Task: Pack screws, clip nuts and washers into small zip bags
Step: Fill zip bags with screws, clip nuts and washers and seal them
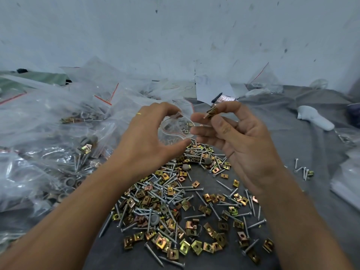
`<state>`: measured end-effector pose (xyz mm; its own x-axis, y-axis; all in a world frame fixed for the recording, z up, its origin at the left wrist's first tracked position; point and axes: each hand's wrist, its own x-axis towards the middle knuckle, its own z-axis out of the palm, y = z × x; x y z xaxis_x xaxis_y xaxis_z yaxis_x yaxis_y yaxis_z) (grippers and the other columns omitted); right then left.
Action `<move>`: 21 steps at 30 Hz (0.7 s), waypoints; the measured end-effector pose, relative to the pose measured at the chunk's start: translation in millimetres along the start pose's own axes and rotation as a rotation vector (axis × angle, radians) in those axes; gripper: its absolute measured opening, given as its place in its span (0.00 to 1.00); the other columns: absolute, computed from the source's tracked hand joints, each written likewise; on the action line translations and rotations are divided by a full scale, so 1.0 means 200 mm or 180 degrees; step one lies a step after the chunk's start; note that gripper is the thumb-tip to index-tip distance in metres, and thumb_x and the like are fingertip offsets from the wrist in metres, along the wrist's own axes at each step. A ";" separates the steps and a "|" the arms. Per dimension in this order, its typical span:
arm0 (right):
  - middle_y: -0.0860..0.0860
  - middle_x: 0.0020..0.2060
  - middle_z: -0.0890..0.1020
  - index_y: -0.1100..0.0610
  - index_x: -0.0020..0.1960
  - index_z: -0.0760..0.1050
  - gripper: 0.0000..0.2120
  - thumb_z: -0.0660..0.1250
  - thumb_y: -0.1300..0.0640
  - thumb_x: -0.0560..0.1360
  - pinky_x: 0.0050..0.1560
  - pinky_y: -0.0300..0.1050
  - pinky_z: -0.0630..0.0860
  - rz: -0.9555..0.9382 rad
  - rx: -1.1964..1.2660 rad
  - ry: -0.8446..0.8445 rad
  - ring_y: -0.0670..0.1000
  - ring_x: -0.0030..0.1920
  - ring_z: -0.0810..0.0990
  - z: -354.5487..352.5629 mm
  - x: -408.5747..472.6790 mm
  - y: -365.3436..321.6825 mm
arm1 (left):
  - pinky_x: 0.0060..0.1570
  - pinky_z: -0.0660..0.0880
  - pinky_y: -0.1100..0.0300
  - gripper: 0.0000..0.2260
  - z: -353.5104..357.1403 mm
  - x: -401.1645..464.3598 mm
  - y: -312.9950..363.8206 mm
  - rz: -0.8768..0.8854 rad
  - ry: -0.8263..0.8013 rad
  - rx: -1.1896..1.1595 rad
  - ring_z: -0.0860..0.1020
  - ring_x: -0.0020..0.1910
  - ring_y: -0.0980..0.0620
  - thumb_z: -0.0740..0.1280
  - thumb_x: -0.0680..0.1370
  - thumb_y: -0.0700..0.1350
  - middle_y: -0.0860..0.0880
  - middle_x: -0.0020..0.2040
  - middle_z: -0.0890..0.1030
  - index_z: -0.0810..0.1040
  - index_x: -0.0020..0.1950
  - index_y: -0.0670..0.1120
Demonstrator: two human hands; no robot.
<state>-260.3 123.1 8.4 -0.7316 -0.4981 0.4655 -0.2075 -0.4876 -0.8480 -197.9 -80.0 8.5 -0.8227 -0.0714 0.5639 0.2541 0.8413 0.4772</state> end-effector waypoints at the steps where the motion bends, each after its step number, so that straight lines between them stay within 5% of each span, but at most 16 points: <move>1: 0.63 0.56 0.86 0.57 0.56 0.76 0.06 0.66 0.62 0.79 0.52 0.53 0.82 -0.0009 0.0012 -0.0017 0.64 0.53 0.87 0.00 0.00 0.00 | 0.59 0.63 0.76 0.23 0.00 0.00 0.00 0.0007 0.0009 0.0005 0.71 0.62 0.60 0.77 0.73 0.58 0.61 0.60 0.76 0.76 0.65 0.56; 8: 0.51 0.39 0.83 0.52 0.47 0.86 0.08 0.77 0.57 0.67 0.42 0.44 0.78 -0.0024 0.0027 0.0115 0.50 0.38 0.78 0.01 -0.01 0.01 | 0.60 0.66 0.66 0.24 0.01 0.00 -0.01 -0.0012 0.0016 0.0005 0.72 0.64 0.58 0.78 0.73 0.57 0.60 0.61 0.77 0.76 0.66 0.56; 21: 0.56 0.38 0.83 0.52 0.49 0.88 0.11 0.80 0.52 0.68 0.37 0.43 0.75 -0.0004 -0.0684 0.0427 0.54 0.38 0.76 -0.02 -0.01 0.02 | 0.63 0.68 0.58 0.25 0.00 0.00 0.01 0.0018 -0.0013 0.0089 0.72 0.66 0.55 0.78 0.72 0.58 0.58 0.62 0.77 0.76 0.66 0.56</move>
<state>-261.5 124.1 2.4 -0.8079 -0.3910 0.4409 -0.3313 -0.3173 -0.8886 -197.6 -77.9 9.2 -0.8235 -0.0644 0.5637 0.2444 0.8564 0.4548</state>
